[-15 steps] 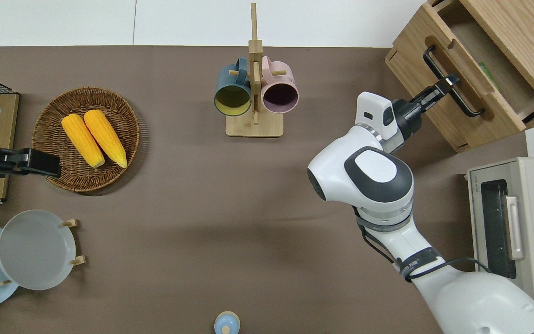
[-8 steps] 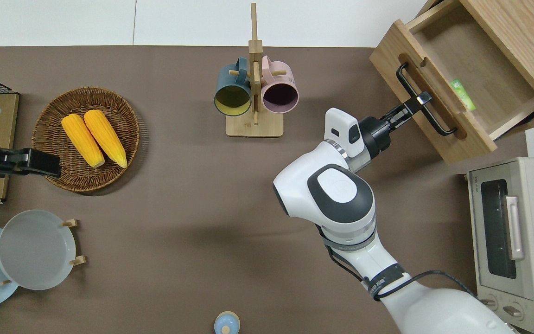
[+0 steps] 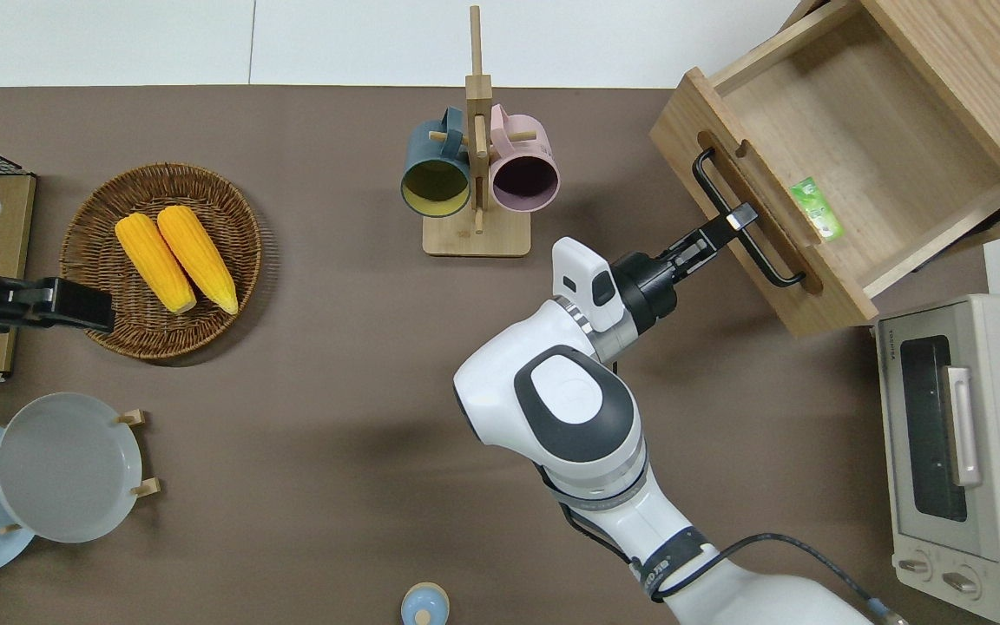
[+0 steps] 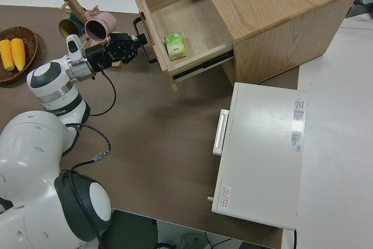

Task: Slide drawer open with right arm
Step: 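Pull the drawer handle toward the robot with the right gripper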

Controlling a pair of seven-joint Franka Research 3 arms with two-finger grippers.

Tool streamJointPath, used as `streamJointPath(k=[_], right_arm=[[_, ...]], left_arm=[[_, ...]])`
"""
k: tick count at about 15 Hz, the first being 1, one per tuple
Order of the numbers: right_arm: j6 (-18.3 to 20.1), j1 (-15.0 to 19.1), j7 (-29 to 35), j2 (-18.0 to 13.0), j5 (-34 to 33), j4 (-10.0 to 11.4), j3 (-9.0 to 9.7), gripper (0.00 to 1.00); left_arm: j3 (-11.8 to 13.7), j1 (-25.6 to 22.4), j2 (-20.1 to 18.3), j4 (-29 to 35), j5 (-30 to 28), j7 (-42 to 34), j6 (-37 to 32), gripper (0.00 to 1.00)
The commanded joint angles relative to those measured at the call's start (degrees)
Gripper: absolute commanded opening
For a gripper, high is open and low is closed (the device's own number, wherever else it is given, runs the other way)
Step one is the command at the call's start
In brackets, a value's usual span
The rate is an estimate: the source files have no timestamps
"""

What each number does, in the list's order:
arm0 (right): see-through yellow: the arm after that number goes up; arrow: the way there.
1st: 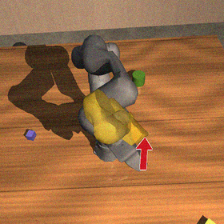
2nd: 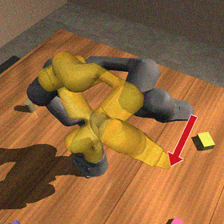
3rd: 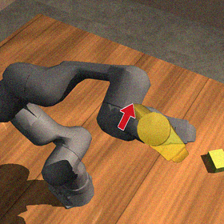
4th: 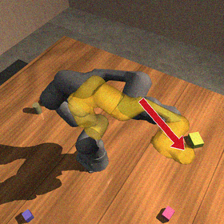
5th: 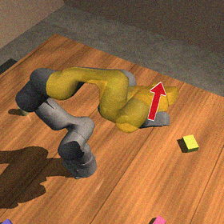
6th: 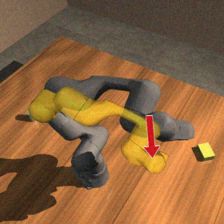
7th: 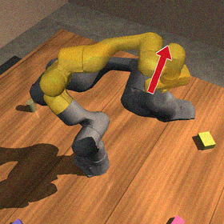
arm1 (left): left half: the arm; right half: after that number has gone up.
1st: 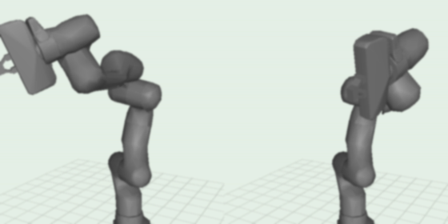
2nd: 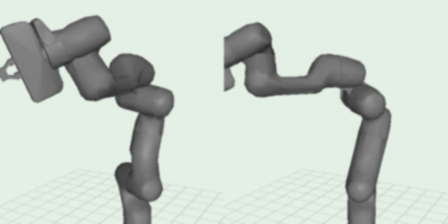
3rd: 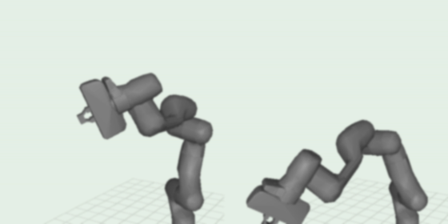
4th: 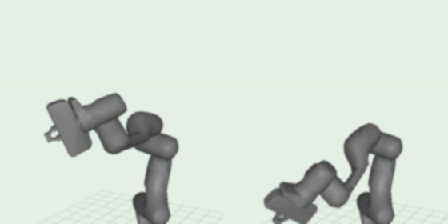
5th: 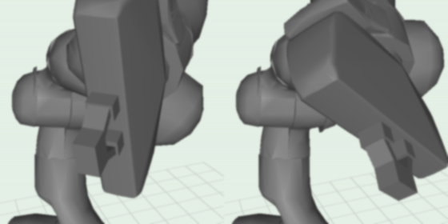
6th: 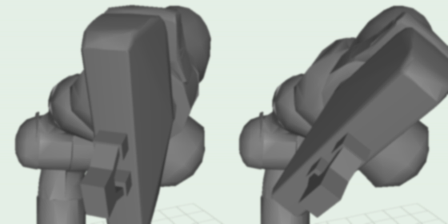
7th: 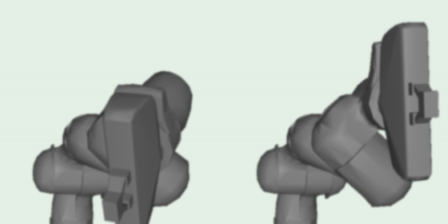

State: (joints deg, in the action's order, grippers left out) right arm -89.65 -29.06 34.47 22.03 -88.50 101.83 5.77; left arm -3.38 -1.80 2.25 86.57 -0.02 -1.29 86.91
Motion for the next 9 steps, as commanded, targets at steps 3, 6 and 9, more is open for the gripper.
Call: streamJointPath(k=[3,6,9], right_arm=[[1.1,-3.5,-2.7,-0.1,2.0,-1.2,0.21,0.000],[2.2,-4.5,-2.9,-0.1,2.2,-1.5,0.21,0.000],[2.9,-5.5,-3.0,-0.1,2.5,-1.8,0.12,0.000]], left_arm=[[-0.4,-0.3,0.7,-1.4,1.0,-0.6,-1.1,0.99],[-0.4,-0.3,0.7,-1.4,1.0,-0.6,-1.1,0.99],[-0.4,-0.3,0.7,-1.5,1.0,-0.6,-1.1,0.99]])
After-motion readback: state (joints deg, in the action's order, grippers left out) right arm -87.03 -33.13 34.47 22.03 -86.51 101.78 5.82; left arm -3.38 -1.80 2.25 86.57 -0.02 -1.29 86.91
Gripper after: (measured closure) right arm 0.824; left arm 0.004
